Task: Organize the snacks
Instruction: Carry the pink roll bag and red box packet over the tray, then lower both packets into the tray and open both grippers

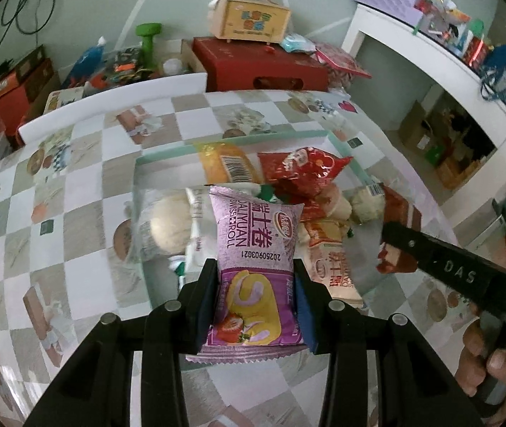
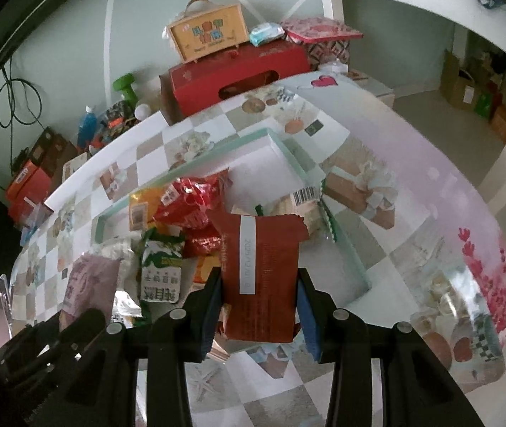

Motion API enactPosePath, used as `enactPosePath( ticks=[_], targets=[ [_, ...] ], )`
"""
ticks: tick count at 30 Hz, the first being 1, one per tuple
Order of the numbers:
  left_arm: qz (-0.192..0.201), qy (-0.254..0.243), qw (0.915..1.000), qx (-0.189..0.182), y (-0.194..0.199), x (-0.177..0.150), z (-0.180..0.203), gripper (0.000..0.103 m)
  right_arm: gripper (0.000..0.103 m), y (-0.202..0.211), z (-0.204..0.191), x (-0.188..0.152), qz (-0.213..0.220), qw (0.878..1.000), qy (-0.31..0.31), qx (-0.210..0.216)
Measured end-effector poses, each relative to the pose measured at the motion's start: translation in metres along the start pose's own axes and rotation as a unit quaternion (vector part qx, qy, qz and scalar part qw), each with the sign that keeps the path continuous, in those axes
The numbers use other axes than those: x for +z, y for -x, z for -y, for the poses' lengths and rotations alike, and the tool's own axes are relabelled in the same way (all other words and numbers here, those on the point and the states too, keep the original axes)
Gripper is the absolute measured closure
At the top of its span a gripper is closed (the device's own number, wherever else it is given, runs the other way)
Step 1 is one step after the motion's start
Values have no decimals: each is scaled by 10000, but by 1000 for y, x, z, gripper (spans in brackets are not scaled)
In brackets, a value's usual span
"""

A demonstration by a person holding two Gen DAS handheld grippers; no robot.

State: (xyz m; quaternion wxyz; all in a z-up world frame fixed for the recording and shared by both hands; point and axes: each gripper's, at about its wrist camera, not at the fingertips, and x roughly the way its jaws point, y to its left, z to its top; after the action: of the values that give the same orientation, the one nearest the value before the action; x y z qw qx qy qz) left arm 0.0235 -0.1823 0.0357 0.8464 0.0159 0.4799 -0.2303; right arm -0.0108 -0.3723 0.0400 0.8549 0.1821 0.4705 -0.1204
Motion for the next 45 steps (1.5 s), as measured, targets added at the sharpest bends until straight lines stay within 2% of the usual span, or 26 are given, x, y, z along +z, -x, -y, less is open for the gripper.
enactPosePath(
  ticks=[8, 18, 30, 32, 34, 35, 37, 39, 40, 45],
  targets=[
    [-87, -317, 9994, 140, -20, 3, 23, 61, 61, -20, 6, -6, -211, 9998, -28, 43],
    [-147, -445, 9986, 248, -39, 9, 34, 61, 61, -28, 9, -6, -281, 9996, -20, 92],
    [-170, -283, 9993, 169, -24, 10, 31, 53, 60, -19, 6, -5, -193, 9998, 55, 71],
    [-139, -213, 9995, 180, -18, 10, 28, 45, 56, -17, 5, -5, -202, 9998, 61, 55],
    [-98, -133, 9996, 216, -12, 9, 22, 41, 40, -16, 4, -5, -215, 9997, 77, 19],
    [-80, -71, 9996, 263, -8, 8, 18, 41, 38, -14, 3, -6, -212, 9997, 97, -10],
    [-71, 27, 9994, 344, -4, 6, 10, 31, 36, -12, 1, -7, -222, 9996, 145, -22],
    [-66, 164, 9988, 461, 0, 4, -1, 26, 31, -11, -2, -8, -253, 9995, 190, -25],
    [-77, 239, 9984, 515, 1, 2, -6, 26, 26, -11, -4, -9, -259, 9994, 214, -33],
    [-233, 629, 9945, 811, 0, -8, -37, 26, 15, -9, -14, -12, -280, 9990, 354, -9]
  ],
)
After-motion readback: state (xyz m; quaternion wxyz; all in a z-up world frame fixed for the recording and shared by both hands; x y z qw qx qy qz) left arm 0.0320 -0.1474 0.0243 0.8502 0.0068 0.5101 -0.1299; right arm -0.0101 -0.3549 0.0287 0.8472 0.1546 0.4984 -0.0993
